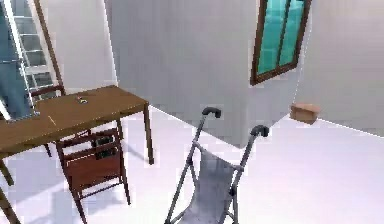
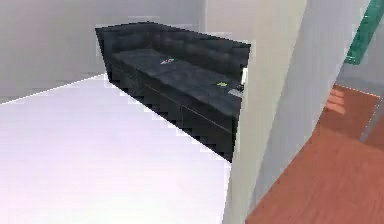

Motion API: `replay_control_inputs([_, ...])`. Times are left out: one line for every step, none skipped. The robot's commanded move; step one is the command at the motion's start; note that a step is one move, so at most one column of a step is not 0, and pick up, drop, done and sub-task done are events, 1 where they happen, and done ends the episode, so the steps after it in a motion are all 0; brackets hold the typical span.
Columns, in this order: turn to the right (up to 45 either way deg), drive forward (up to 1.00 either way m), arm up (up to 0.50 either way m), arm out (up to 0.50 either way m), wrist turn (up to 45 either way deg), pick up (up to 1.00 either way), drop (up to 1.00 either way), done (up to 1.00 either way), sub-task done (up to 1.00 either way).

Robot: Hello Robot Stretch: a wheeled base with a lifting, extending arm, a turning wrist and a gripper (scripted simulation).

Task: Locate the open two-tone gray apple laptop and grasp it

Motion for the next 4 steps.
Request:
replay_control_inputs([45.0,0.0,0.0,0.0,0.0,0.0,0.0,0.0,0.0])
replay_control_inputs([24.0,0.0,0.0,0.0,0.0,0.0,0.0,0.0,0.0])
replay_control_inputs([0.0,0.65,0.0,0.0,0.0,0.0,0.0,0.0,0.0])
replay_control_inputs([45.0,0.0,0.0,0.0,0.0,0.0,0.0,0.0,0.0])
